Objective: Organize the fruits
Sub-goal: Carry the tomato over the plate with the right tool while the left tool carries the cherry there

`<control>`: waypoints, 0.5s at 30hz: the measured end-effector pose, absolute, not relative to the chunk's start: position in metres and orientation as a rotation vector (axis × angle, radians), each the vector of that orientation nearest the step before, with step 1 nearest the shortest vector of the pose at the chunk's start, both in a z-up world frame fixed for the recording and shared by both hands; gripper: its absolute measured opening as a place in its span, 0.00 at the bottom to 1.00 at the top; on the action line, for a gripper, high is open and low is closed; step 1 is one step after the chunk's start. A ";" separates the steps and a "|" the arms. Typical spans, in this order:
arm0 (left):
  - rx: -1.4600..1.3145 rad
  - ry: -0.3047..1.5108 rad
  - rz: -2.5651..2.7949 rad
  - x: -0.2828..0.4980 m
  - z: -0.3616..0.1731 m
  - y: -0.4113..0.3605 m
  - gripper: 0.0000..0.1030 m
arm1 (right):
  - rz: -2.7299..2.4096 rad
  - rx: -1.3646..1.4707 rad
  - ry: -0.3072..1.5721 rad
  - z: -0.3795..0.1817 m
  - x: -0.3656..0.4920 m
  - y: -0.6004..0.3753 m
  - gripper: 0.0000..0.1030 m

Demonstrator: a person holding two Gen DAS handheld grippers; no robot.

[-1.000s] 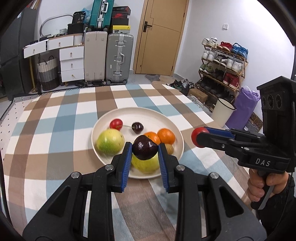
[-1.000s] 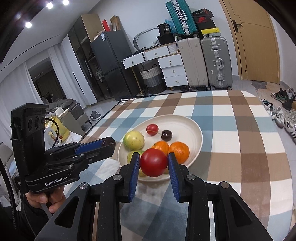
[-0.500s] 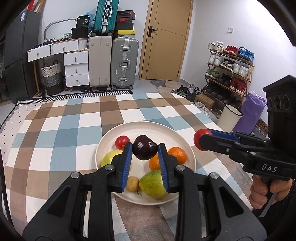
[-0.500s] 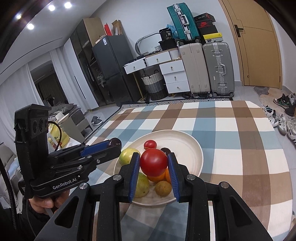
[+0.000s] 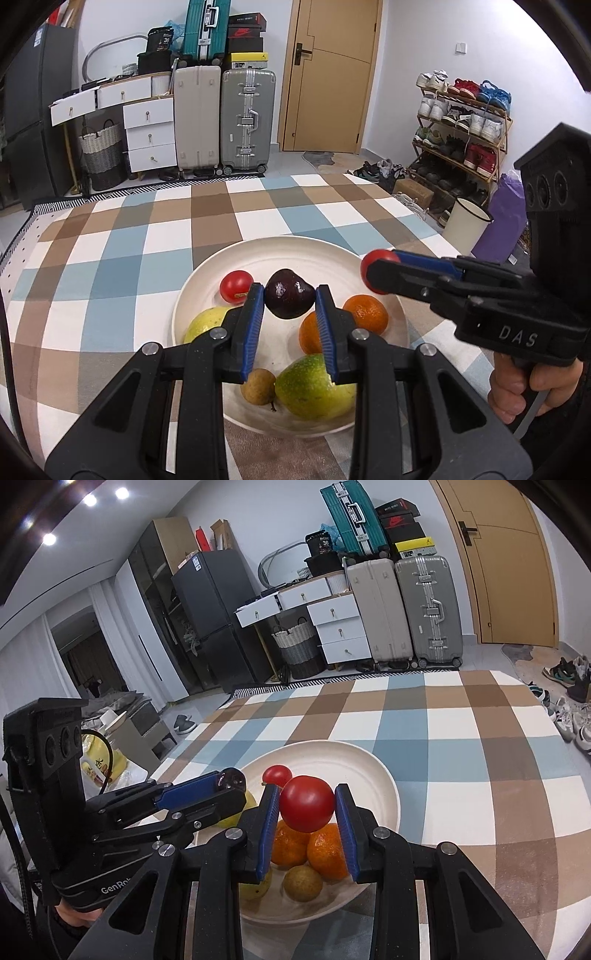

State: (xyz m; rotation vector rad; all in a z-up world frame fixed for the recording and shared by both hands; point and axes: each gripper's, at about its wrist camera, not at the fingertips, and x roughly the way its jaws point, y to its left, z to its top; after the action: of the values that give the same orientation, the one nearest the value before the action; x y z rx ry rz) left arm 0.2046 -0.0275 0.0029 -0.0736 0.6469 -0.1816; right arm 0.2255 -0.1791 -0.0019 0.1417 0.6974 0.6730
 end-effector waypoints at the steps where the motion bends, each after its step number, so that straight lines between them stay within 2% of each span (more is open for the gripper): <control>1: -0.072 0.652 -0.178 0.206 0.001 -0.028 0.25 | 0.667 0.137 0.697 -0.004 0.226 -0.179 0.30; 15: -0.069 0.659 -0.162 0.210 -0.012 -0.030 0.25 | 0.619 0.141 0.718 -0.019 0.236 -0.177 0.30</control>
State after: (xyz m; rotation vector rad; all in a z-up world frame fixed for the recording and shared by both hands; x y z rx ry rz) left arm 0.2100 -0.0298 -0.0122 -0.0691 0.6594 -0.1617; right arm 0.2356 -0.1767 -0.0185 0.1406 0.7183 0.6194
